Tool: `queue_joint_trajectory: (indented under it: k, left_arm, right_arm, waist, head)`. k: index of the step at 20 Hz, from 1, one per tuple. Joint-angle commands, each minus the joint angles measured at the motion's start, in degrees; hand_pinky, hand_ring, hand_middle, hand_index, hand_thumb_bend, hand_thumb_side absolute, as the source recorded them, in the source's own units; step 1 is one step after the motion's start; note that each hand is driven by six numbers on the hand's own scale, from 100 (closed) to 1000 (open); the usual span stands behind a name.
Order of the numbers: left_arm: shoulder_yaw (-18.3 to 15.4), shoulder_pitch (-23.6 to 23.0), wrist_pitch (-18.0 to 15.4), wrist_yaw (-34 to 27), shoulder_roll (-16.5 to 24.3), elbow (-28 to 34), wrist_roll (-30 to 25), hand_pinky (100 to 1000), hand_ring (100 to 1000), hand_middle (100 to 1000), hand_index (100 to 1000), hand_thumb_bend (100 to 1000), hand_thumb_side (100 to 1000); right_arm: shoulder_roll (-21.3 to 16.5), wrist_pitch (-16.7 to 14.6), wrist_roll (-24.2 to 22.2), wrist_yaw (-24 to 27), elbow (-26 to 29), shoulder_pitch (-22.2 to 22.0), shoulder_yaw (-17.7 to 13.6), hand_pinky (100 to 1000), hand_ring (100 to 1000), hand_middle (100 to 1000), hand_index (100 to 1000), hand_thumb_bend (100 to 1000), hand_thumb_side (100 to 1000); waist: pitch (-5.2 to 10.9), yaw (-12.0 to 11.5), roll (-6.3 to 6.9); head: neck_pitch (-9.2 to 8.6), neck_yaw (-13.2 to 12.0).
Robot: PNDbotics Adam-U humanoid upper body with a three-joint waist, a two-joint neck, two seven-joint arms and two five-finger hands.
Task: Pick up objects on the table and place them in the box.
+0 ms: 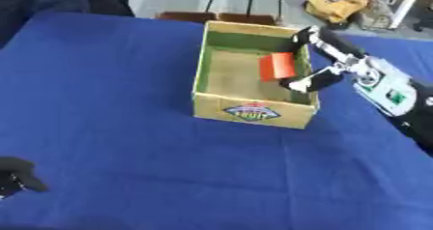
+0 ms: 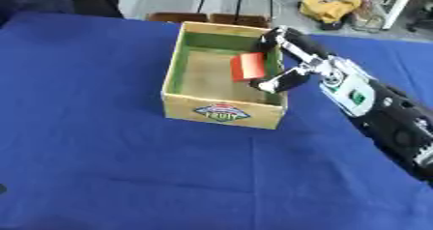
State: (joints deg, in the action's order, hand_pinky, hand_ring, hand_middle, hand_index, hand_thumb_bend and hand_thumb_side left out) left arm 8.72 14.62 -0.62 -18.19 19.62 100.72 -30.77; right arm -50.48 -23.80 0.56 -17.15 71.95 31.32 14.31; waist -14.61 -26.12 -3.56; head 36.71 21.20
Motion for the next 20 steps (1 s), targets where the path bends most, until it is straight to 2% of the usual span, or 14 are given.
queue_joint_trajectory:
  k: [1, 2, 3, 4, 6, 9, 15, 20]
  left_arm:
    - [0.06, 0.6, -0.08, -0.17, 0.11, 1.21, -0.27, 653, 574, 505, 710, 252, 1000]
    - [0.07, 0.62, -0.08, -0.12, 0.07, 1.2, -0.28, 653, 574, 505, 710, 252, 1000]
    - [0.08, 0.64, -0.09, -0.09, 0.03, 1.19, -0.29, 653, 574, 505, 710, 252, 1000]
    - [0.09, 0.66, -0.09, -0.07, 0.0, 1.19, -0.3, 653, 574, 505, 710, 252, 1000]
    - [0.07, 0.72, -0.1, 0.0, -0.04, 1.18, -0.3, 653, 575, 505, 710, 253, 1000]
    - [0.09, 0.85, -0.07, 0.21, -0.1, 1.14, -0.32, 654, 575, 505, 710, 254, 1000]
    - [0.13, 1.08, 0.06, 0.22, -0.23, 1.09, -0.4, 654, 575, 505, 710, 257, 1000]
    - [0.12, 1.16, 0.14, 0.28, -0.28, 1.04, -0.44, 654, 575, 505, 709, 259, 1000]
  right_arm:
    - [-0.85, -0.88, 0.3, -1.96, -0.22, 1.32, -0.22, 721, 730, 544, 680, 472, 202]
    - [-0.68, -1.08, 0.41, -2.4, -0.29, 1.42, -0.15, 725, 737, 555, 689, 452, 237]
    - [-0.51, -1.32, 0.48, -2.88, -0.28, 1.51, -0.03, 729, 741, 563, 695, 490, 247]
    - [-0.34, -1.53, 0.54, -3.35, -0.29, 1.59, 0.07, 732, 744, 569, 697, 454, 273]
    - [0.12, -1.84, 0.47, -4.13, -0.29, 1.74, 0.39, 747, 758, 595, 717, 460, 340]
    - [0.51, -2.32, -0.17, -5.49, 0.21, 1.91, 0.91, 768, 779, 633, 742, 461, 395]
    - [0.87, -3.22, -2.21, -7.49, 1.11, 2.13, 1.37, 809, 819, 715, 790, 484, 475]
    - [0.78, -3.42, -2.17, -8.1, 1.99, 2.09, 1.14, 820, 830, 735, 819, 494, 523]
  waist:
    - [0.65, 0.08, 0.38]
    - [0.59, 0.09, 0.39]
    - [0.54, 0.1, 0.4]
    - [0.49, 0.1, 0.41]
    - [0.34, 0.17, 0.37]
    - [0.14, 0.38, 0.23]
    - [0.08, 0.58, 0.07]
    - [0.02, 0.8, -0.04]
  head:
    - [-0.41, 0.79]
    - [-0.38, 0.95]
    - [-0.35, 1.05]
    - [-0.32, 1.12]
    - [-0.3, 1.21]
    - [-0.34, 1.24]
    - [-0.48, 1.37]
    - [-0.55, 1.37]
